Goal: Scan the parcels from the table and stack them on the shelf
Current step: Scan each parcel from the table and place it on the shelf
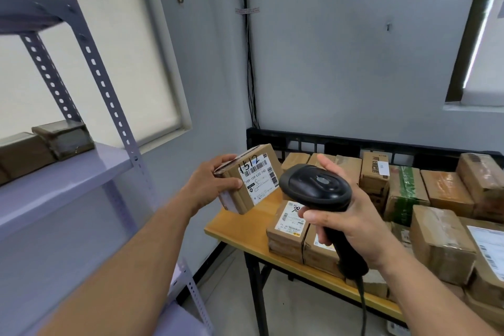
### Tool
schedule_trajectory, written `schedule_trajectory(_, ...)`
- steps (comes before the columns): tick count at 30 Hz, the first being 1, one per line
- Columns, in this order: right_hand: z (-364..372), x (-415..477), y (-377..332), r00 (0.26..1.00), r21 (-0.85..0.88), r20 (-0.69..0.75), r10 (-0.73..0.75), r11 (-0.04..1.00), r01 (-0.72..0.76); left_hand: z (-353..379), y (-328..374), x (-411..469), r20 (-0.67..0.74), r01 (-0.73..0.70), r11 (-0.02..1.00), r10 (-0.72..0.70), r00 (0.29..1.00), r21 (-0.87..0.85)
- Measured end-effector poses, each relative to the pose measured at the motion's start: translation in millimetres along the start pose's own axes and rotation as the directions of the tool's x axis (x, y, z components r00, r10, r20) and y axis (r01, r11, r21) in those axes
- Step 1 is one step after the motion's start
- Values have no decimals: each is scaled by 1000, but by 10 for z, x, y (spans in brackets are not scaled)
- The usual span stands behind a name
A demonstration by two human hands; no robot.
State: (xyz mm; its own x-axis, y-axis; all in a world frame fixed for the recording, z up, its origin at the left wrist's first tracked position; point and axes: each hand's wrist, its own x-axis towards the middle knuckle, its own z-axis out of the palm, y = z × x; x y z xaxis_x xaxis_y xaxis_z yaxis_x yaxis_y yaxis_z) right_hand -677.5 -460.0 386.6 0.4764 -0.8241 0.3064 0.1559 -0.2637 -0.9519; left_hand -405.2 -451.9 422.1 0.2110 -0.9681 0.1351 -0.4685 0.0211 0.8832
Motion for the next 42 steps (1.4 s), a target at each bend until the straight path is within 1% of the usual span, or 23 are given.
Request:
schedule_trajectory(4,260,220,33,999,7,51,-12,1000,12,-238,-80,-52,-74,15,998,-20,997,-63)
schedule_trajectory(8,608,466,114,991,10,133,-9,1000,8,-466,-159,-134,-179,20,968,-67,982,-249)
schedule_trajectory(10,790,569,169,983,27,184,-3,1000,-2,-562,-194,-192,-204,22,953,-87,975,-303)
schedule_trajectory(13,1044,716,188,976,65,216,-10,998,-4,-686,-259,-302,-202,26,972,-75,977,-233)
schedule_trajectory(15,1196,823,157,973,113,232,-14,994,-13,-802,-315,-361,-204,23,990,-52,978,-142)
schedule_trajectory(17,1317,943,109,969,152,248,-25,988,-14,-935,-361,-425,-167,17,999,-23,986,-37)
schedule_trajectory(19,1435,1058,68,963,174,266,-29,985,-18,-1046,-390,-515,-118,-3,1000,3,993,0)
schedule_trajectory(21,1554,1160,56,954,182,298,-30,983,-26,-1160,-469,-580,-100,-30,1000,30,995,2)
schedule_trajectory(23,1672,1246,42,942,188,334,-29,981,-37,-1294,-538,-629,-129,-28,999,31,991,21)
schedule_trajectory(25,1791,1309,25,929,192,371,-21,980,-54,-1415,-570,-673,-185,-40,995,57,981,91)
schedule_trajectory(28,1971,1389,28,915,212,404,-24,975,-68,-1579,-595,-714,-301,-41,958,130,945,284)
schedule_trajectory(30,2093,1457,25,905,229,424,-38,971,-67,-1699,-638,-715,-364,-8,943,136,922,333)
schedule_trajectory(32,2202,1519,18,898,239,437,-51,969,-61,-1797,-667,-714,-433,19,944,133,892,330)
schedule_trajectory(36,2347,1636,29,881,235,468,-66,970,-52,-2078,-670,-678,-590,44,951,152,793,305)
schedule_trajectory(40,2400,1767,106,892,224,451,-46,973,-63,-2453,-639,-537,-719,26,987,96,688,156)
schedule_trajectory(42,2436,1853,129,896,220,442,-36,973,-69,-2640,-631,-402,-757,59,986,83,648,159)
